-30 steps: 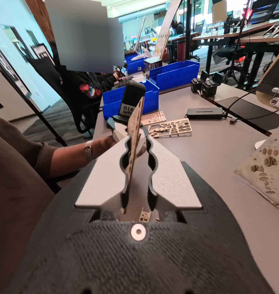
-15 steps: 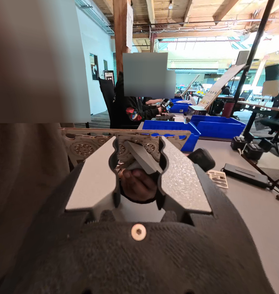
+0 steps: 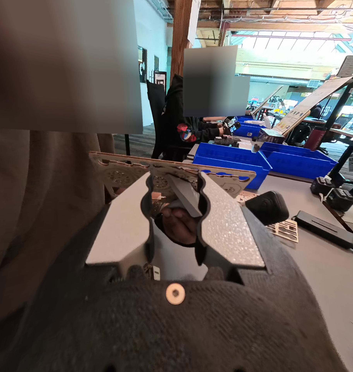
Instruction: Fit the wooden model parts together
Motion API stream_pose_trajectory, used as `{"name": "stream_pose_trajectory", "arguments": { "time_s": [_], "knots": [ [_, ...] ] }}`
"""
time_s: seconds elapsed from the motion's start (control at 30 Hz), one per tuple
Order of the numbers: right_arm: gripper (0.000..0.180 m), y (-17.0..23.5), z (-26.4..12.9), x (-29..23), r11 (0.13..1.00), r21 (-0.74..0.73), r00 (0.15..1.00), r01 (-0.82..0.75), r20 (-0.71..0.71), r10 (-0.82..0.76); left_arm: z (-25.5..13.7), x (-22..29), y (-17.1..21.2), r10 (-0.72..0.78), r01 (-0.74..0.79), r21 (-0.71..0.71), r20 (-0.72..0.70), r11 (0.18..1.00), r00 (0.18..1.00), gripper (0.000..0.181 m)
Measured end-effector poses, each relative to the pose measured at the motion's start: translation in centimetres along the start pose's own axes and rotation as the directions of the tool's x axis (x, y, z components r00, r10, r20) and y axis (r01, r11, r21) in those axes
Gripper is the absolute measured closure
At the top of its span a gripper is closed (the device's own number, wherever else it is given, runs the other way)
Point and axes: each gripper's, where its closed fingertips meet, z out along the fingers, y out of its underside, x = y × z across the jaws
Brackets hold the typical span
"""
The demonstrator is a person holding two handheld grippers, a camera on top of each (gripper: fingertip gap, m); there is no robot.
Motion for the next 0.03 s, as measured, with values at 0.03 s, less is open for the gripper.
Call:
{"name": "stream_pose_trajectory", "arguments": {
  "time_s": [0.03],
  "knots": [
    [0.139,0.11,-0.17,0.03,1.000,-0.010,1.000,0.004,0.000,-0.004,-0.01,0.16,-0.04,0.006,-0.006,0.002,-0.008,1.000,1.000,0.180]
  ]
}}
